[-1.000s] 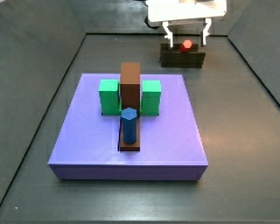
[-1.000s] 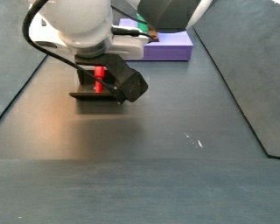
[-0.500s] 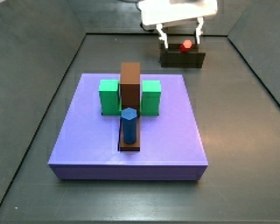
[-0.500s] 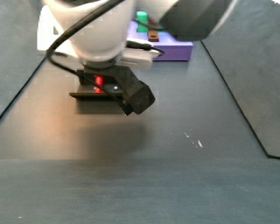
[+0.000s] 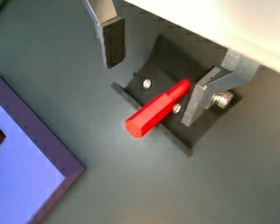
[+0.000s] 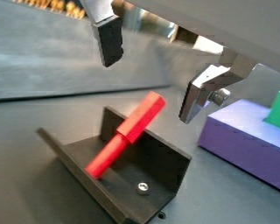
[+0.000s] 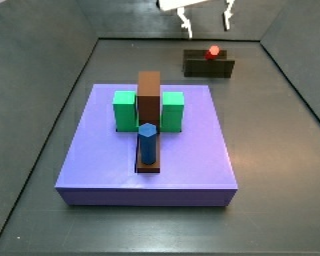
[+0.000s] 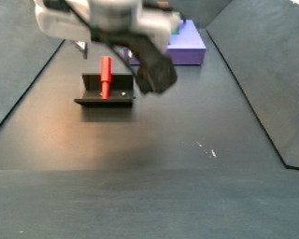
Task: Pick up the red object. Move up. Place the red object on the fixture. Regrasp the red object. Move to above the board. Insert the red object.
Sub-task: Regrasp the red object.
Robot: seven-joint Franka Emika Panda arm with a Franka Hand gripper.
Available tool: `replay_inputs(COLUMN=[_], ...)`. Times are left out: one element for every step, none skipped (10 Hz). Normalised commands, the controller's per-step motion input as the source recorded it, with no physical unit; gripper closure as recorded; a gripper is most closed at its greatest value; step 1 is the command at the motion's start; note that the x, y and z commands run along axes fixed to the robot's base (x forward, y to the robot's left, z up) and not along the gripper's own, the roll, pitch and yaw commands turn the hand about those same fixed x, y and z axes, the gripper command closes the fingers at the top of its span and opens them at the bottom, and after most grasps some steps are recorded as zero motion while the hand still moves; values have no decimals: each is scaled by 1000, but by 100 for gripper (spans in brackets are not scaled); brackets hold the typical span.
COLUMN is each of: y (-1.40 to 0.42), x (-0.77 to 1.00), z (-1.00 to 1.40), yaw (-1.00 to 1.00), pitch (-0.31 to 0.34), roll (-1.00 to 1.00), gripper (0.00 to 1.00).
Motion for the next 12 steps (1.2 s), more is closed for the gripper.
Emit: replay_inputs(y=[0, 0, -14, -123, -160, -163, -274, -340, -229, -103, -9, 0], x=[0, -6, 0, 206, 297, 280, 426, 274, 51, 0, -89, -126], z=[46, 103, 131, 206, 97, 97, 154, 69, 71, 123, 103, 40], yaw=[443, 386, 340, 117, 3, 3, 0, -197, -351, -411, -474, -511], pitch=[646, 591, 551, 394, 231, 260, 220, 0, 51, 171, 217, 231], roll=[1000, 1000, 1000, 1000, 1000, 1000, 1000, 1000, 1000, 1000, 1000, 1000], gripper=[0, 0, 0, 0, 0, 0, 0, 0, 0, 0, 0, 0])
